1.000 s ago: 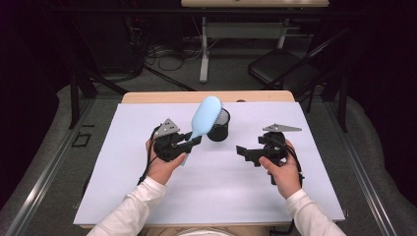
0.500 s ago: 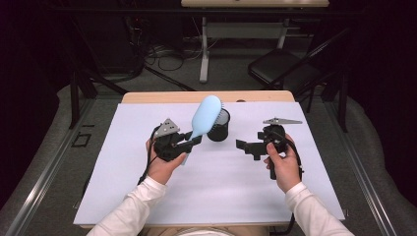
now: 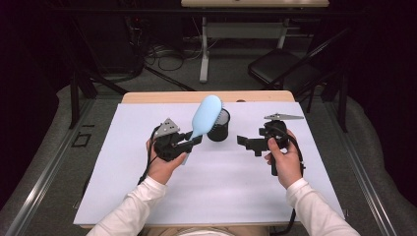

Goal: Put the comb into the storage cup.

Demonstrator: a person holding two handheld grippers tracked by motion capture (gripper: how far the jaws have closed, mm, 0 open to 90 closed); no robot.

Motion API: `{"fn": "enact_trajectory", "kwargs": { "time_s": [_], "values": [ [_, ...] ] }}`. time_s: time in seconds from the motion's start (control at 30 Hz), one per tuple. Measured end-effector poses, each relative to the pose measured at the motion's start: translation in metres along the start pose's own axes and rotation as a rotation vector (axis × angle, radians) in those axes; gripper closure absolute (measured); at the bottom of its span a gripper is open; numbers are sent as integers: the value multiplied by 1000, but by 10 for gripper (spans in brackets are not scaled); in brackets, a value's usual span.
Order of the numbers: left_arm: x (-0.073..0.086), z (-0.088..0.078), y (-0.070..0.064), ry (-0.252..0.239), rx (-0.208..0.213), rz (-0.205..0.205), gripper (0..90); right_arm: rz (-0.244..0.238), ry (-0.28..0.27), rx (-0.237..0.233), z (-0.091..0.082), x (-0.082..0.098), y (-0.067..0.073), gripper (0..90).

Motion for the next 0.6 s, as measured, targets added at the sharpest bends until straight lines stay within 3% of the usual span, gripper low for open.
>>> {"fn": "enact_trajectory", "kwargs": {
  "time_s": [0.6],
  "values": [
    [0, 0, -1, -7, -2, 8, 695, -2, 30, -38, 5, -11, 15, 32]
  ]
}}
Point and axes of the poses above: each handheld gripper's, and its own axes: z roughly forward along the jaws, x roughly out of its underside, y roughly to its left, the point moved 9 cm from there along z, roughly forward along the jaws, and after that the axes turned 12 degrees about -y, right-handed, at the moved point
